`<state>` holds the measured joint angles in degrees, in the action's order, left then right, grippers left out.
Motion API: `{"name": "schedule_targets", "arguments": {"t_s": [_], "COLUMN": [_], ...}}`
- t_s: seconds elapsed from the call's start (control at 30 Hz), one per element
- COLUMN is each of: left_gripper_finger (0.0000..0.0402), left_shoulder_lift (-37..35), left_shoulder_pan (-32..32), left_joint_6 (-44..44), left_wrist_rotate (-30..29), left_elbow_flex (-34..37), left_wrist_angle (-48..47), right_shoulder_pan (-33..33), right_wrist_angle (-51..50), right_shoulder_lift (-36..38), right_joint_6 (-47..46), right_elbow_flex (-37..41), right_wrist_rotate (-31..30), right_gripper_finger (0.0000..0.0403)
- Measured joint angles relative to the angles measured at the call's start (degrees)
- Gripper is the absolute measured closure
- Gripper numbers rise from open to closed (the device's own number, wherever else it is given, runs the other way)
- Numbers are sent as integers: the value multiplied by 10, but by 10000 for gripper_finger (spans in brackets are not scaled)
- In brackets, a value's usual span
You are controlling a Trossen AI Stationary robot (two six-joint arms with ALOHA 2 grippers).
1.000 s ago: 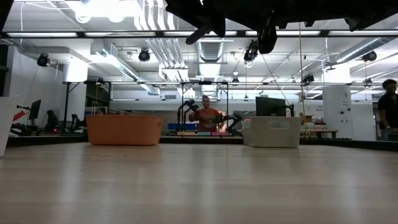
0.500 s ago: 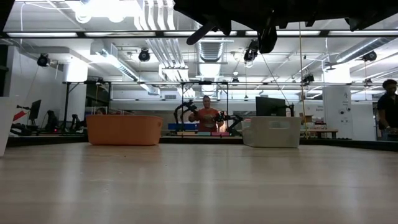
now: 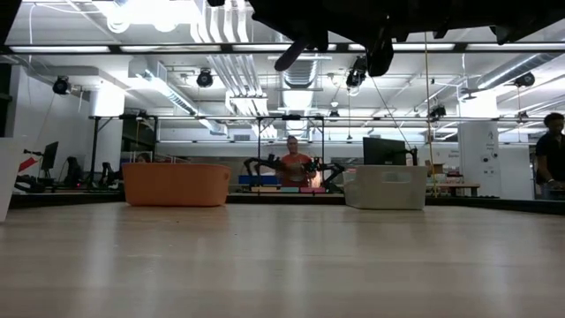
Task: Sort silverware by color (type)
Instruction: Put the purple spoon into the white bin
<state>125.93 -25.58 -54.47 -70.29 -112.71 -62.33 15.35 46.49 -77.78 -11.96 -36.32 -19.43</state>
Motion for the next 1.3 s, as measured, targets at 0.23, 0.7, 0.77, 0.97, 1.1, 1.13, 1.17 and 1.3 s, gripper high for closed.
{"name": "schedule_targets", "arguments": {"t_s": [0.23, 0.7, 0.77, 0.97, 1.1, 1.13, 1.17, 1.3], "left_gripper_finger": [365, 365, 365, 365, 365, 365, 365, 365], "left_shoulder_lift": [-3, -54, -62, -97, -136, -148, -163, -227], "left_shoulder_pan": [-4, -57, -63, -81, -82, -82, -82, -84], "left_joint_6": [-51, -253, -255, -257, -278, -285, -291, -341], "left_wrist_rotate": [63, 287, 300, 307, 306, 306, 307, 377], "left_elbow_flex": [0, 3, 3, 28, 88, 108, 128, 208], "left_wrist_angle": [-30, -276, -276, -277, -276, -277, -277, -277], "right_shoulder_pan": [-1, -17, -20, -22, -23, -23, -23, -23], "right_wrist_angle": [-7, -98, -105, -122, -121, -122, -122, -125], "right_shoulder_lift": [1, 60, 64, 66, 65, 65, 65, 65], "right_joint_6": [2, 2, 2, 1, 0, 1, 1, 1], "right_elbow_flex": [0, 0, 0, 0, 0, 0, 0, 0], "right_wrist_rotate": [-2, -1, -2, -2, -2, -2, -2, -2], "right_gripper_finger": [298, 237, 237, 236, 236, 236, 236, 236]}}
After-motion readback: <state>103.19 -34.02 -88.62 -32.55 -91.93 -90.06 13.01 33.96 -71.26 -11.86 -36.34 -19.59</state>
